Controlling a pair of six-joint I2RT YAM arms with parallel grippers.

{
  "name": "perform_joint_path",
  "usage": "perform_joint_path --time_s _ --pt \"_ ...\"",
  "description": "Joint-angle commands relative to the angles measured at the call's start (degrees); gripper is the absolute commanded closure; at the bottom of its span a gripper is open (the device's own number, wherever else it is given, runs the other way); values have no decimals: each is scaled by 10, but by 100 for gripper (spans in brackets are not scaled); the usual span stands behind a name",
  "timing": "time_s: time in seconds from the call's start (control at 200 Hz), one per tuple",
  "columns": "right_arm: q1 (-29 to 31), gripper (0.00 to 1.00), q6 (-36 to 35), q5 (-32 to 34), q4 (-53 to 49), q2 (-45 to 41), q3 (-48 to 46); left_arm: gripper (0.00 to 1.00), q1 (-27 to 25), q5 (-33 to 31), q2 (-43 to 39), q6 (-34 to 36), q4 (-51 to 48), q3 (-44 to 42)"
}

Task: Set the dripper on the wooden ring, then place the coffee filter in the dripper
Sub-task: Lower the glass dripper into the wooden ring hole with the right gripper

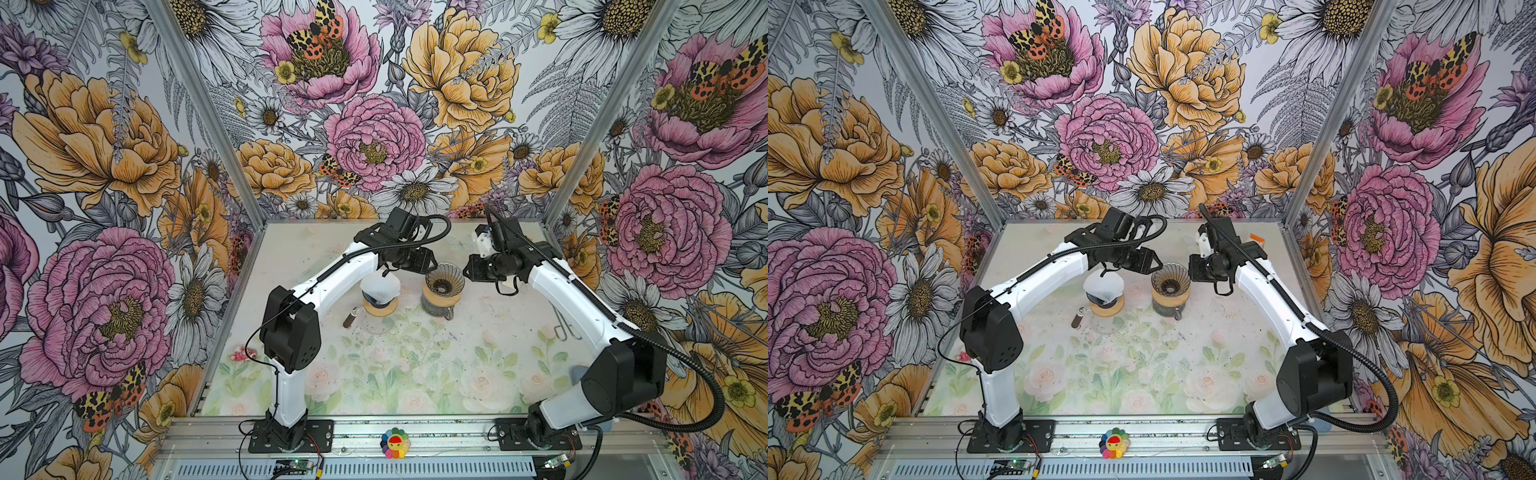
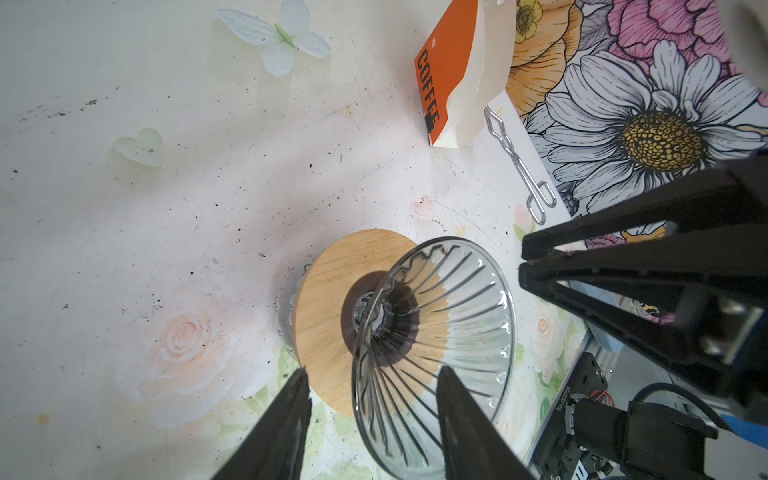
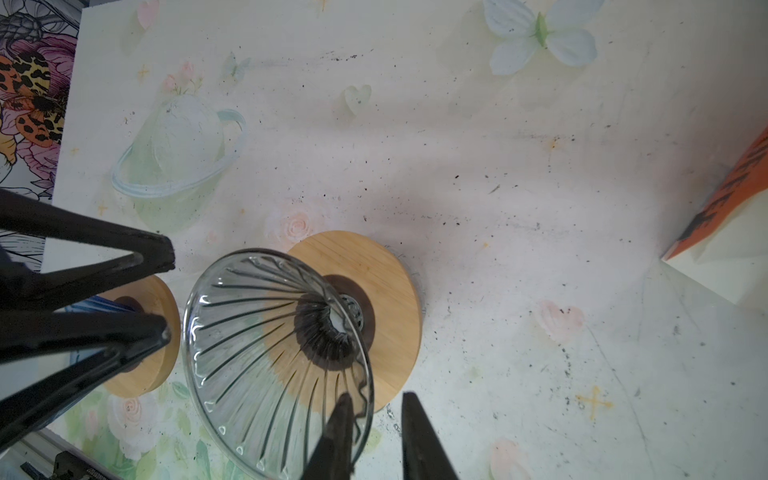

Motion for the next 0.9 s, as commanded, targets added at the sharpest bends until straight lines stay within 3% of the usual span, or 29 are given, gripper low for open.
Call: perform_joint_path --time_s 0.0,0.891 --pt "4 78 -9 -4 22 3 1 52 -2 -3 -6 -2 -6 1" --pt "6 85 -6 -7 22 40 8 71 4 10 28 -5 -24 22"
